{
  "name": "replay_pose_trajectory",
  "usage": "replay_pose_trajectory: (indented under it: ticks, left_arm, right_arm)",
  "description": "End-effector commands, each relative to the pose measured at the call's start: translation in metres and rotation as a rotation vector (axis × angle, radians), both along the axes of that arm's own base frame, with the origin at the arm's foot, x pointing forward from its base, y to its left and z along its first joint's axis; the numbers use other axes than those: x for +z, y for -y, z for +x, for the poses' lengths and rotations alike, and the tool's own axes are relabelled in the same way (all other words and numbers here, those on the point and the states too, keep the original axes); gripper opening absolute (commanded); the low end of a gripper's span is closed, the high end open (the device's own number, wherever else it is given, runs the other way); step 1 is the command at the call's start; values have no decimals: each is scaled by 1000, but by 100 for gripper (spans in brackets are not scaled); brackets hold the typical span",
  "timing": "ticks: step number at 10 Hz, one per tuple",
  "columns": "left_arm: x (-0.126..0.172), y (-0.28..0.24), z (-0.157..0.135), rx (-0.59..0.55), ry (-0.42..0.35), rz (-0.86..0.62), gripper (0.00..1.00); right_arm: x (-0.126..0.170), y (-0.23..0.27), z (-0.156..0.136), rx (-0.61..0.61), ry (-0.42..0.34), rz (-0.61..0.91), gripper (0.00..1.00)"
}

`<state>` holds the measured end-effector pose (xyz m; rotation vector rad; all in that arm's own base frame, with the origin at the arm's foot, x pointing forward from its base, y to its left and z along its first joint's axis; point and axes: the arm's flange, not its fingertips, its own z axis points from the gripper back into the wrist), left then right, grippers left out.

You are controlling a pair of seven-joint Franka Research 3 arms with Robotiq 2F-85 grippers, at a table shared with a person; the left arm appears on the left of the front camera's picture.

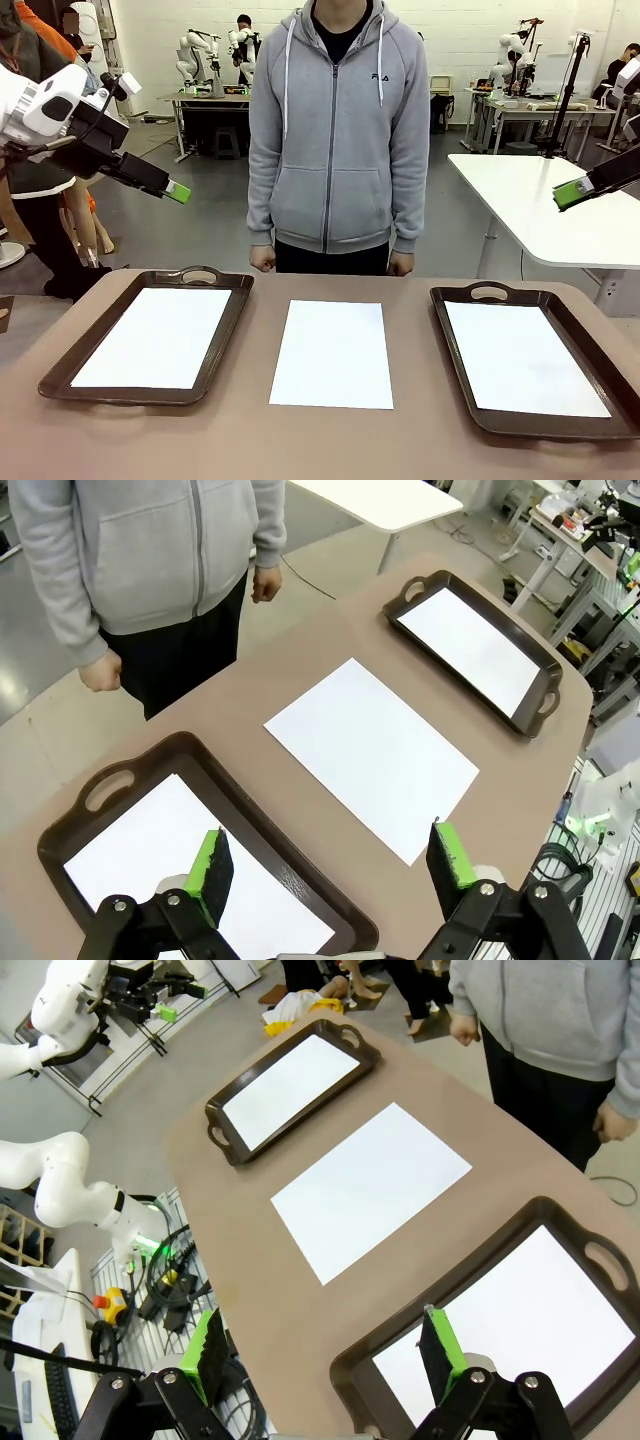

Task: Sort the A4 documents.
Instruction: Receive the A4 Paper.

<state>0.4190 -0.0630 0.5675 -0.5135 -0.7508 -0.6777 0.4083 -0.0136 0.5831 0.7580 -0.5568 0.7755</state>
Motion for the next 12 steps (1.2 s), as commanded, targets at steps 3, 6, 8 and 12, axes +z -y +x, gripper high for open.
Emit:
replay_pose_trajectory:
  ticks: [3,6,8,12]
  left_arm:
    - [1,-1,-3,-21,15,9,100]
    - [1,-1,-3,-21,15,9,100]
    - [1,-1,-3,-21,15,9,100]
    - [1,-1,-3,-21,15,9,100]
  right_arm:
    - [-1,-2,1,-4,2,8,100]
    - [-1,-2,1,-4,2,8,100]
    - [-1,-2,1,-4,2,8,100]
    - [-1,-2,1,-4,2,8,100]
